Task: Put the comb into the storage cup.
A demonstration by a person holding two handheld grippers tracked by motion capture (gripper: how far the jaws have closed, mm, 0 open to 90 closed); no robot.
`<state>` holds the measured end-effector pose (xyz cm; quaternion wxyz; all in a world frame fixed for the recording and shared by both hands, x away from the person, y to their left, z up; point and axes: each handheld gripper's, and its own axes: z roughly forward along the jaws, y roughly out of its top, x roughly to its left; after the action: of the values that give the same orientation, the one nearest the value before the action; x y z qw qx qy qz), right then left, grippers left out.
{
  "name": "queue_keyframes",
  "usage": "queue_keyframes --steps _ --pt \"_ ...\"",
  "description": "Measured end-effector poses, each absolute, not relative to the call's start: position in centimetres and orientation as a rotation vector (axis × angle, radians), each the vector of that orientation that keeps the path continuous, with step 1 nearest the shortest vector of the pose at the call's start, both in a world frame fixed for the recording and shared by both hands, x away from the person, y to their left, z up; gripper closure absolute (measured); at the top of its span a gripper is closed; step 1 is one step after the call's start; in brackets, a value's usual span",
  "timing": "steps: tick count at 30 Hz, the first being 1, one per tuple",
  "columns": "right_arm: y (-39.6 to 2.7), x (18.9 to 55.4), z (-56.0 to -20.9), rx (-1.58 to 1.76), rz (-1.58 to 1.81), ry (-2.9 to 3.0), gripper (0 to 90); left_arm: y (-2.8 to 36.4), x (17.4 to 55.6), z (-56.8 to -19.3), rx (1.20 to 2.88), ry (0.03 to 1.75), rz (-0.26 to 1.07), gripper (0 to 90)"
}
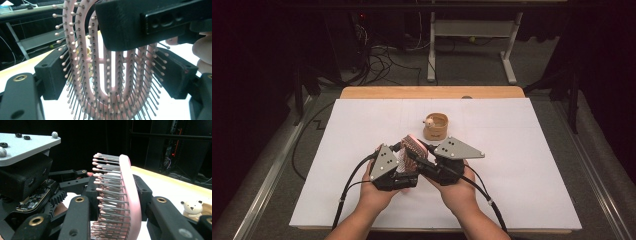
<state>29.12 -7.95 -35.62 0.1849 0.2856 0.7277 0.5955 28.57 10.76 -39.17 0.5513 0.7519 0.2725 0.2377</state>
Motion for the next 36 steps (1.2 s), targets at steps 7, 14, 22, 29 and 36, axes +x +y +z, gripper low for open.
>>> queue_keyframes --steps 7,14,22,29,36 --pt "-7.9 29.09 -35.61 0.8 1.67 2.047 66.9 10.79 28.65 -39.27 1.775 0.648 0.54 19.1" --pt "-8.05 29.08 -35.54 0.792 1.668 2.038 68.6 10.68 28.65 -39.35 1.782 0.641 0.535 18.9" --pt "-8.1 28.96 -35.53 0.781 1.667 2.029 67.5 10.65 28.51 -39.27 1.785 0.634 0.575 19.6" --pt "-8.13 29.19 -35.75 0.8 1.729 2.055 53.1 10.77 28.42 -39.08 1.785 0.637 0.594 19.8" --pt "-8.27 29.7 -35.94 0.869 1.712 2.126 44.1 10.99 28.53 -39.09 1.773 0.653 0.594 19.7"
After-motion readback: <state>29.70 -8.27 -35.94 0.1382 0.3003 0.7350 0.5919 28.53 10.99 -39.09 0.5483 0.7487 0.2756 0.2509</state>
